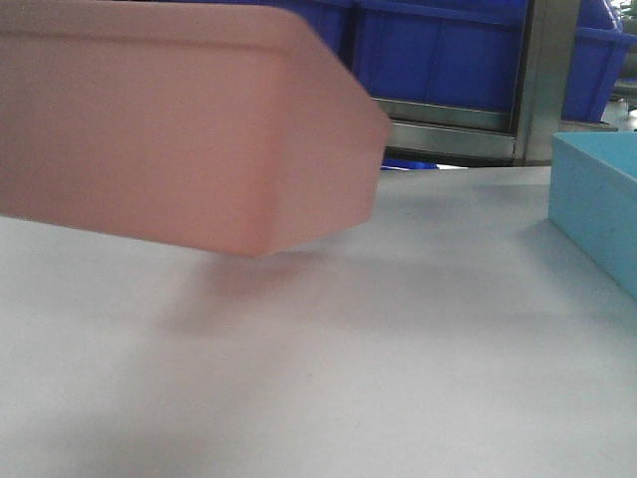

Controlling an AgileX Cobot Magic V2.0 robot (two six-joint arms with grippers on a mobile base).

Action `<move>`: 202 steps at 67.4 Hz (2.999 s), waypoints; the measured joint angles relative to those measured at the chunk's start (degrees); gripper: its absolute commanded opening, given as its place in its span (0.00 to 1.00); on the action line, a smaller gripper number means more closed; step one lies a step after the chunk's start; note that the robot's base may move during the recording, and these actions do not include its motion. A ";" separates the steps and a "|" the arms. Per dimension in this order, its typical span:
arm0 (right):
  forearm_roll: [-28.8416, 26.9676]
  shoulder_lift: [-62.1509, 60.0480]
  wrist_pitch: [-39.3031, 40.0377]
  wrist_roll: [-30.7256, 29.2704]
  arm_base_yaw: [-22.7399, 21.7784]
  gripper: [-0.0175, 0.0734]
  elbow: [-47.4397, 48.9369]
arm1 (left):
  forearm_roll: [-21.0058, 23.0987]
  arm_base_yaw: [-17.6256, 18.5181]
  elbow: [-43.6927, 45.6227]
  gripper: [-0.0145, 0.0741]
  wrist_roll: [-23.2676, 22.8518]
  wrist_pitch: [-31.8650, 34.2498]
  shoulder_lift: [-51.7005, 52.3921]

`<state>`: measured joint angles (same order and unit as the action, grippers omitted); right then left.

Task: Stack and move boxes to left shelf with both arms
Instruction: 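Grasp the pink bin wall with the left gripper and slide it toward center, then open the left gripper and lift it away from the pink bin, then lower the right gripper onto the light-blue bin wall and grasp it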

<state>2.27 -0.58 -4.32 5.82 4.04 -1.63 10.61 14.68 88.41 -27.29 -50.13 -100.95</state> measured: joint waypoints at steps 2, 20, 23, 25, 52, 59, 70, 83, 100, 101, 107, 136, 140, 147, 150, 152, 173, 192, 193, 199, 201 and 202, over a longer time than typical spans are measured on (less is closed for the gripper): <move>0.00 0.00 0.00 0.00 0.00 0.25 0.00 | -0.68 1.11 0.00 0.16 -1.89 0.78 0.00; 0.00 0.00 0.00 0.00 0.00 0.25 0.00 | -8.98 8.76 0.00 0.16 -16.91 4.72 -1.53; 0.00 0.00 0.00 0.00 0.00 0.25 0.00 | -10.27 9.64 0.00 0.16 -19.40 4.85 -2.24; 0.00 0.00 0.00 0.00 0.00 0.25 0.00 | -11.02 10.11 0.00 0.16 -20.86 4.85 -2.75; 0.00 0.00 0.00 0.00 0.00 0.25 0.00 | -18.07 14.32 -0.14 0.16 -34.18 8.81 -11.83; 0.00 0.00 0.00 0.00 0.00 0.25 0.00 | -18.15 14.67 -0.14 0.16 -34.46 9.04 -14.38; 0.00 0.00 0.00 0.00 0.00 0.25 0.00 | -18.29 14.67 -0.14 0.16 -32.05 8.94 -16.00; 0.00 0.00 0.00 0.00 0.00 0.25 0.00 | -18.29 14.67 -0.14 0.17 -29.58 8.94 -16.04; 0.00 0.00 0.00 0.00 0.00 0.25 0.00 | -16.46 14.67 -0.14 0.41 -28.23 9.04 -16.04; 0.00 0.00 0.00 0.00 0.00 0.25 0.00 | -16.22 14.67 -0.14 0.44 -27.96 9.04 -16.04; 0.00 0.00 0.00 0.00 0.00 0.25 0.00 | -13.79 14.67 0.38 0.62 -24.62 8.82 -16.04; 0.00 0.00 0.00 0.00 0.00 0.25 0.00 | -12.13 14.77 3.22 0.72 0.16 -1.09 -7.48; 0.00 0.00 0.00 0.00 0.00 0.25 0.00 | -13.99 14.77 3.22 0.72 2.30 -2.59 -4.70; 0.00 0.00 0.00 0.00 0.00 0.25 0.00 | -17.15 14.77 0.96 0.67 6.40 -4.50 1.86; 0.00 0.00 0.00 0.00 0.00 0.25 0.00 | -17.90 14.77 -1.24 0.64 7.86 -4.65 4.91; 0.00 0.00 0.00 0.00 0.00 0.25 0.00 | -18.22 14.77 -2.80 0.61 8.57 -4.74 6.76; 0.00 0.00 0.00 0.00 0.00 0.25 0.00 | -18.50 14.77 -25.35 0.33 10.30 1.73 29.86; -3.56 0.00 -1.75 0.12 0.00 0.25 2.09 | -19.82 14.77 -40.04 0.15 10.38 12.48 44.32; -3.71 0.00 -2.09 0.12 0.00 0.25 2.64 | -19.98 14.77 -40.63 0.15 10.38 13.31 45.15; -4.19 1.18 -4.89 0.12 0.00 0.25 7.99 | -20.99 14.77 -44.06 0.15 10.38 16.25 48.12; -4.29 2.31 -6.15 0.12 0.00 0.25 9.80 | -21.31 14.77 -44.95 0.15 10.38 17.00 48.97; -4.29 3.02 -6.67 0.12 0.00 0.25 10.71 | -21.29 14.77 -45.25 0.15 10.38 17.25 49.24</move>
<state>-2.02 2.44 -10.99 5.93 4.04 9.08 -10.67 29.46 43.16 -16.91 -32.87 -51.71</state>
